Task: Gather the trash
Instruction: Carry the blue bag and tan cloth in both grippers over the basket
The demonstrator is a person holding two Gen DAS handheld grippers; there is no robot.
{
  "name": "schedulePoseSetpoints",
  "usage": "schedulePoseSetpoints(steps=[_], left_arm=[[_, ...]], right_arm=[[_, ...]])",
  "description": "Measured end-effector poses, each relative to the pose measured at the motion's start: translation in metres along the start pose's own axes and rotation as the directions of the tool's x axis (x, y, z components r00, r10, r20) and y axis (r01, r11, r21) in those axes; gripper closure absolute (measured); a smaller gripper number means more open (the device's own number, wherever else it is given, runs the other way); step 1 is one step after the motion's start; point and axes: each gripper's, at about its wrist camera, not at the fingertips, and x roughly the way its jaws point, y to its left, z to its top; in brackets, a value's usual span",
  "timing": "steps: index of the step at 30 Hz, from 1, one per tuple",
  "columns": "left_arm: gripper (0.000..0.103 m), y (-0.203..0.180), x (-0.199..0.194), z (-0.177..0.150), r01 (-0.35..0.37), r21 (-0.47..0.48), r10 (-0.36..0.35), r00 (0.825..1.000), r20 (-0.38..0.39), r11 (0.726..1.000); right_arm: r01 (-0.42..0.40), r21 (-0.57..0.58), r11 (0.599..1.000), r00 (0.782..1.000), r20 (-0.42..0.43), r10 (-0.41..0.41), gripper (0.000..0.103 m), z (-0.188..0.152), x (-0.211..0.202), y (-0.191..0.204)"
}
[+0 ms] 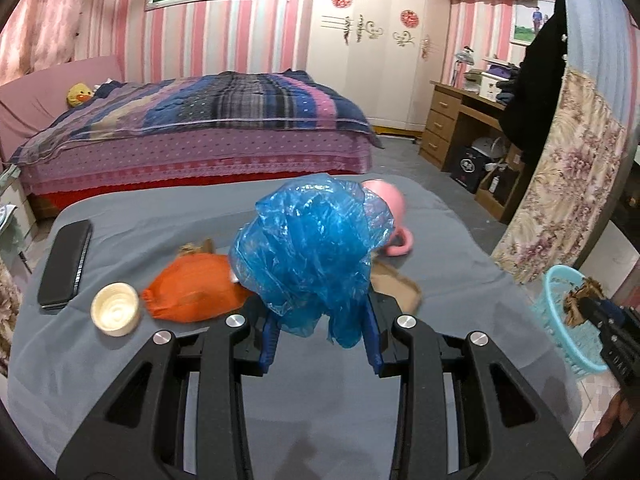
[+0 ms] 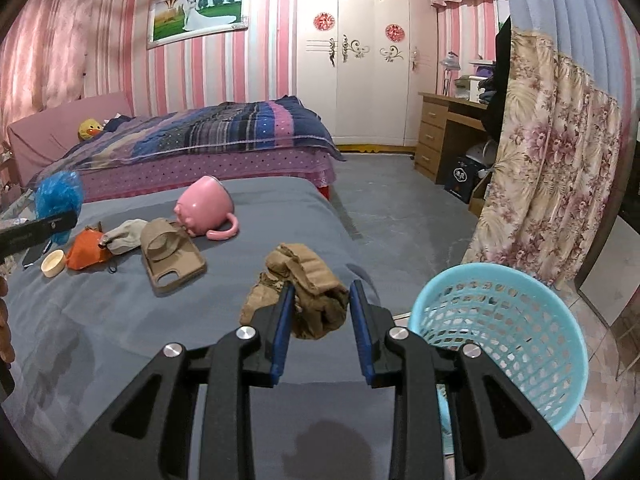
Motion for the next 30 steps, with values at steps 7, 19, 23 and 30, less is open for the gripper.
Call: schedulePoseSetpoints(steps=[7, 19, 23, 30], left_arm=[[0.07, -0.043, 0.002, 0.002, 0.036, 0.053, -0.036, 0.999, 0.007, 0.998], [0.07, -0.1, 0.013, -0.007, 0.08, 0.12, -0.081, 0.997, 0.004, 0.989], [0.07, -0.113, 0.021, -0.014, 0.084, 0.132, -0.083, 0.996, -0.013, 0.988], [0.07, -0.136, 0.029, -0.025, 0.102, 0.159, -0.098, 0.995, -0.033, 0.982]], right_arm=[[0.034, 0.01, 0.999, 0.999, 0.001, -0.034, 0.074, -0.005, -0.006, -0.021], [0.074, 0.056, 0.996, 0.997, 0.018, -0.075, 0.074, -0.01, -0.011, -0.07], [0.084, 0.068, 0.994, 0.996, 0.013, -0.085, 0.074, -0.015, -0.008, -0.086], [0.101, 0.097, 0.99, 0.995, 0.017, -0.103, 0.074, -0.023, -0.01, -0.112]])
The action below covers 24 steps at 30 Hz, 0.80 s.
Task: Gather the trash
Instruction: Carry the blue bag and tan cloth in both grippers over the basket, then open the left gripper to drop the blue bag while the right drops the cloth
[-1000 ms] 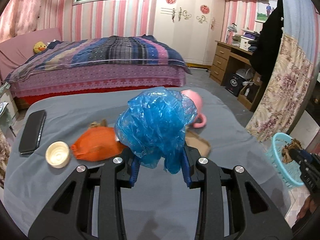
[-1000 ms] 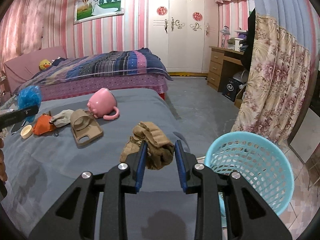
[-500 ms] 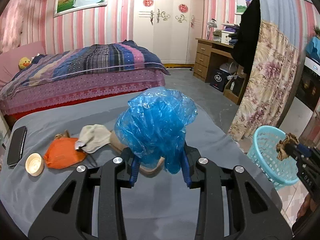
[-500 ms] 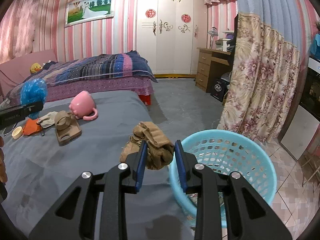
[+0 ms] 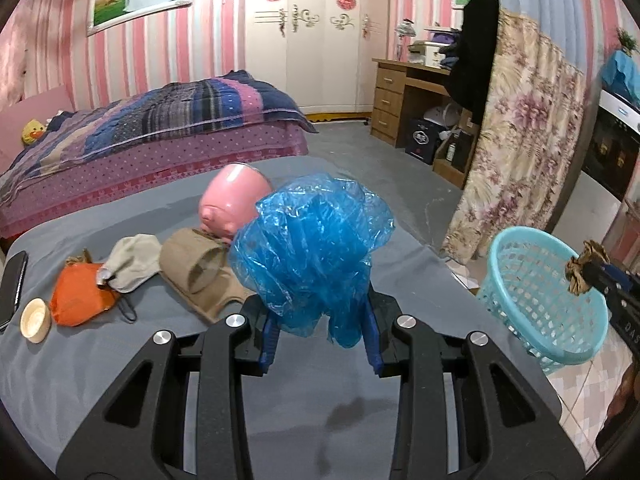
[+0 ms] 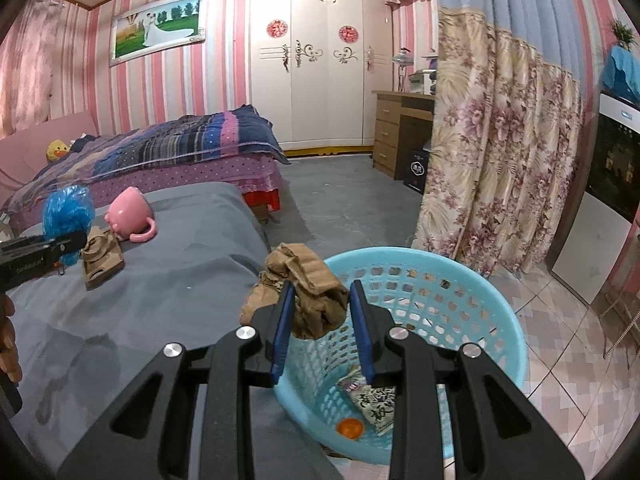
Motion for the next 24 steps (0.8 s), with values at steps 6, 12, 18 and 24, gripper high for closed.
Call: schedulePoseSetpoints(steps=[6, 12, 18, 24], left_arm=[[0.07, -0.022, -0.001, -0.007, 0.022, 0.021, -0.023, 1.0, 0.006, 1.0], [0.07, -0.048, 0.002, -0.008, 0.071, 0.009, -0.071, 0.997, 0.017, 0.997], [0.07, -0.072, 0.017, -0.005, 0.097, 0.056, -0.096, 0.995, -0.016, 0.994], [0.07, -0.1, 0.036, 0.001, 0.138, 0.09, -0.135, 0.99, -0.042, 0.986]], right_arm=[[0.028, 0.006, 1.0, 1.0, -0.001, -0.028, 0.074, -0.003, 0.0, -0.025], [0.053, 0.004, 0.999, 0.999, 0.003, -0.053, 0.074, -0.003, -0.005, -0.045], [0.079, 0.042, 0.996, 0.997, 0.009, -0.08, 0.074, -0.004, -0.011, -0.068], [0.092, 0.085, 0.992, 0.996, 0.005, -0.093, 0.074, -0.009, -0.009, -0.09]])
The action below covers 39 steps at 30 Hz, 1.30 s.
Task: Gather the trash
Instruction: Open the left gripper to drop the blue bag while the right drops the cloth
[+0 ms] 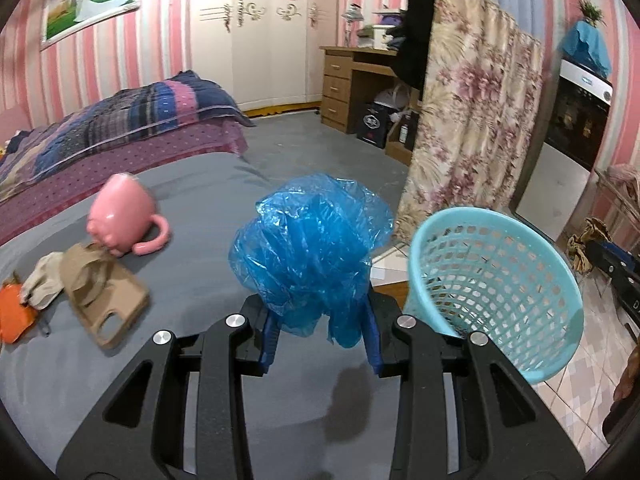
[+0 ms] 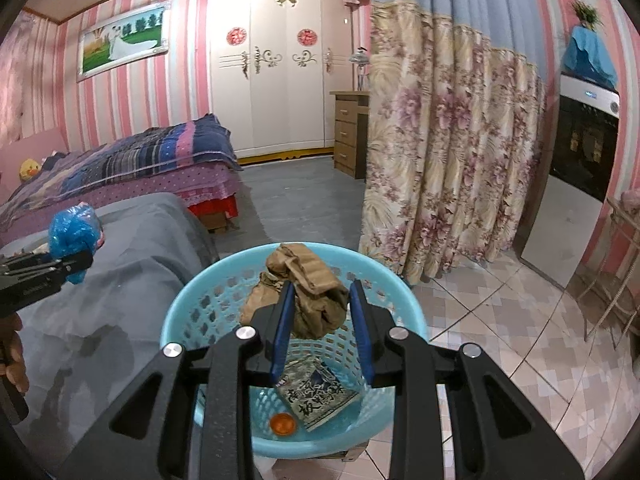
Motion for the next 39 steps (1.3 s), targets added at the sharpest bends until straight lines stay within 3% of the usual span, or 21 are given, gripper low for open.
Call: schedulePoseSetpoints(steps=[13, 15, 17, 21, 27, 35, 39], left_arm=[[0.067, -0.104, 0.051, -0.004, 0.158, 0.142, -0.149, 0.986, -0.072, 0.977], [0.06, -0.113, 0.055, -0.004, 0.17, 0.147, -0.16, 0.984, -0.073, 0.974], [0.045, -0.116, 0.057, -0.004, 0.161, 0.153, -0.152, 0.986, -0.067, 0.975], [0.029, -0.102, 0.051, 0.0, 0.134, 0.133, -0.129, 0.991, -0.043, 0.982], [0.012, -0.06, 0.029, 0.007, 0.042, 0.077, -0.043, 0.999, 0.022, 0.996], [0.007, -0.023, 0.0, 0.004, -0.06, 0.033, 0.058, 0.997, 0.056, 0.998], [0.006, -0.006, -0.021, 0.0, -0.088, 0.01, 0.087, 0.993, 0.076, 0.996]], right_arm=[[0.047, 0.047, 0.998, 0.998, -0.042, -0.045, 0.074, -0.015, 0.021, -0.037], [0.052, 0.048, 0.998, 0.998, -0.043, -0.05, 0.074, -0.016, 0.022, -0.04], [0.054, 0.047, 0.997, 0.998, -0.044, -0.052, 0.074, -0.015, 0.023, -0.041], [0.055, 0.047, 0.997, 0.998, -0.045, -0.052, 0.074, -0.016, 0.023, -0.042], [0.046, 0.058, 0.997, 0.998, -0.048, -0.043, 0.074, -0.017, 0.025, -0.037], [0.022, 0.046, 0.999, 0.998, -0.052, -0.02, 0.073, -0.013, 0.042, -0.01], [0.026, 0.019, 0.999, 0.997, -0.07, -0.025, 0.065, -0.008, 0.055, 0.0]])
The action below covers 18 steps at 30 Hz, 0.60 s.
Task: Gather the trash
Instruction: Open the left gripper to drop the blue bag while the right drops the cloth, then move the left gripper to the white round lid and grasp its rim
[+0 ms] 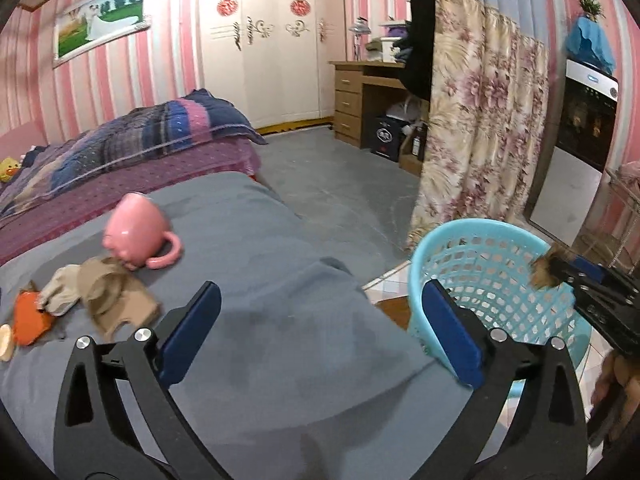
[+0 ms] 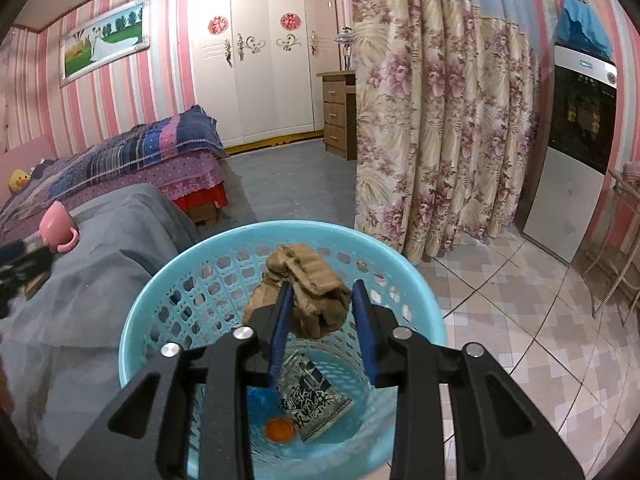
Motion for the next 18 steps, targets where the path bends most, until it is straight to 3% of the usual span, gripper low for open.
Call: schedulePoseSetpoints(steps=[3, 9, 18], left_arm=[[0.006, 0.02, -0.015, -0.001, -0.028, -0.017, 0.028, 0.999, 0.022, 0.999], [0.006, 0.056, -0.031, -0.01, -0.078, -0.034, 0.079, 0.996, 0.033, 0.996], [0.006, 0.112, -0.045, -0.012, -0.12, -0.11, 0.124, 0.992, 0.027, 0.987]], right_arm=[[0.023, -0.005, 1.0, 1.0, 0.01, -0.023, 0.036, 0.004, 0.0, 0.007], [0.039, 0.002, 0.999, 0.998, 0.04, -0.039, 0.012, 0.006, -0.012, 0.024], [0.019, -0.096, 0.995, 0.997, 0.07, -0.012, 0.006, 0.008, -0.029, 0.089]])
